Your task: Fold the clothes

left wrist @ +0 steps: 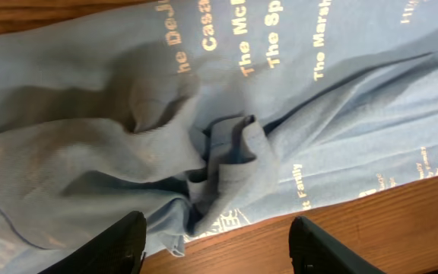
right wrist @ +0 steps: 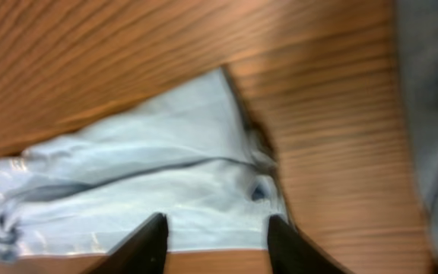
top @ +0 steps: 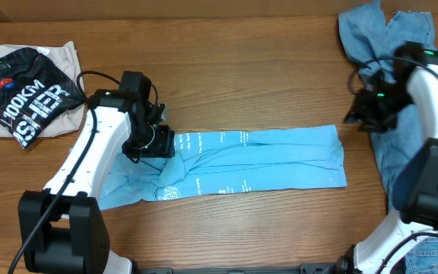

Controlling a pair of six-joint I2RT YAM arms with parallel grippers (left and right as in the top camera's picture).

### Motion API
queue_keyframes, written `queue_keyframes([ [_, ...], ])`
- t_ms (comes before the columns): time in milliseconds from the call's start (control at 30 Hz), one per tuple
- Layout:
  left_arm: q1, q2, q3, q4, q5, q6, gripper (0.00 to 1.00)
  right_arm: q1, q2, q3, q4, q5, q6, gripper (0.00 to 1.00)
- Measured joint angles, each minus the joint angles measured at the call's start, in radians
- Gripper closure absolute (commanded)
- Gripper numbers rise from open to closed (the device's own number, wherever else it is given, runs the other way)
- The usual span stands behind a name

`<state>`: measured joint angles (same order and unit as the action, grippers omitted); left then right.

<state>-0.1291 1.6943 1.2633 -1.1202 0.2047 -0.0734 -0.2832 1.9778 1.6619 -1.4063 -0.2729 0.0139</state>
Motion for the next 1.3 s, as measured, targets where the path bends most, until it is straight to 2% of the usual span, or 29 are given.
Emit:
queue_keyframes([
  [67, 0.003, 0.000, 0.000, 0.002, 0.000, 0.000, 0.37, -0.056, 0.000, -0.020, 0.006, -0.019, -0.009, 0.35],
  [167, 0.003, 0.000, 0.000, 0.004, 0.000, 0.000, 0.37, -0.098, 0.000, -0.085, 0.013, -0.032, -0.020, 0.30],
  [467, 0.003, 0.000, 0.000, 0.016, 0.000, 0.000, 0.35, -0.076, 0.000, -0.357, 0.238, -0.074, -0.056, 0.29],
  [633, 0.003, 0.000, 0.000, 0.019, 0.000, 0.000, 0.35, -0.077, -0.015, -0.450, 0.298, -0.130, -0.058, 0.30],
  [833, 0.003, 0.000, 0.000, 0.021, 0.000, 0.000, 0.35, -0.055, -0.027, -0.497, 0.320, -0.182, -0.067, 0.54],
  [1000, 0.003, 0.000, 0.000, 0.019, 0.000, 0.000, 0.36, -0.016, -0.024, -0.512, 0.335, -0.182, -0.068, 0.80],
  [1300, 0.003, 0.000, 0.000, 0.018, 0.000, 0.000, 0.40, -0.011, -0.021, -0.518, 0.359, -0.165, -0.008, 0.91],
])
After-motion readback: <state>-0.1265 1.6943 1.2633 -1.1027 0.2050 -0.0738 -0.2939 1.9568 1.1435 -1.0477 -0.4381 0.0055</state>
